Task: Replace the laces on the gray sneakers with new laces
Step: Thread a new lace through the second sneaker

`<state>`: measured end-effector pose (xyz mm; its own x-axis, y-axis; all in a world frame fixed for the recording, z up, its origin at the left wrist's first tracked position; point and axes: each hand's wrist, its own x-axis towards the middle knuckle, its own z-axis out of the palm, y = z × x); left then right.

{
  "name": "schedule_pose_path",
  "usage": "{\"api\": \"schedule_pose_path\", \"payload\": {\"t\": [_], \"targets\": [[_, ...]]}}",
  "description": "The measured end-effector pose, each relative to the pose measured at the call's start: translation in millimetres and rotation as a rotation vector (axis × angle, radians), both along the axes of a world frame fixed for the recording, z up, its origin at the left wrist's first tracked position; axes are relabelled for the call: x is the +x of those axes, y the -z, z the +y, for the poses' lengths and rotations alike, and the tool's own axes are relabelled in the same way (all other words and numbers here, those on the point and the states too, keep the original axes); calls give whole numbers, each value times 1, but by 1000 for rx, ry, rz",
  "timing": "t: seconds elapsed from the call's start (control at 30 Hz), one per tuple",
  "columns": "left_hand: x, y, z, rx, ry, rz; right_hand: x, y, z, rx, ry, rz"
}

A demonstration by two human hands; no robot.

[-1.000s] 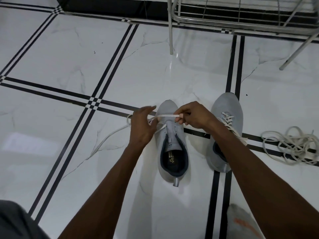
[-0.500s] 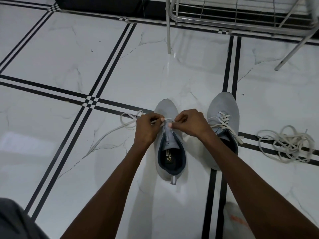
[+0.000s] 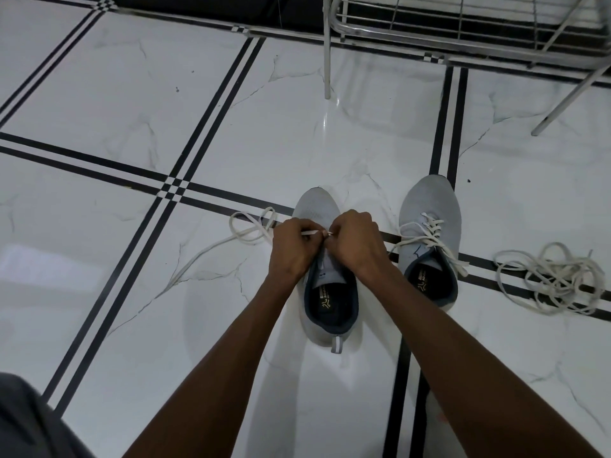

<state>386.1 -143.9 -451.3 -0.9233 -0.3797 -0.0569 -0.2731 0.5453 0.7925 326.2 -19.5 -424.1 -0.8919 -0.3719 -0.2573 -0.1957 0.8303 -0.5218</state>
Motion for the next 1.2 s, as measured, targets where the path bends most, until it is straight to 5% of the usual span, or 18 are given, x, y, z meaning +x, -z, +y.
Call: {"api": "schedule_pose_path", "payload": {"t": [0.4, 1.2], "targets": [[7, 3, 11, 42, -119, 54, -9, 10, 24, -451, 287, -381], [4, 9, 17, 25, -106, 40, -14, 14, 29, -680, 412, -705]]}}
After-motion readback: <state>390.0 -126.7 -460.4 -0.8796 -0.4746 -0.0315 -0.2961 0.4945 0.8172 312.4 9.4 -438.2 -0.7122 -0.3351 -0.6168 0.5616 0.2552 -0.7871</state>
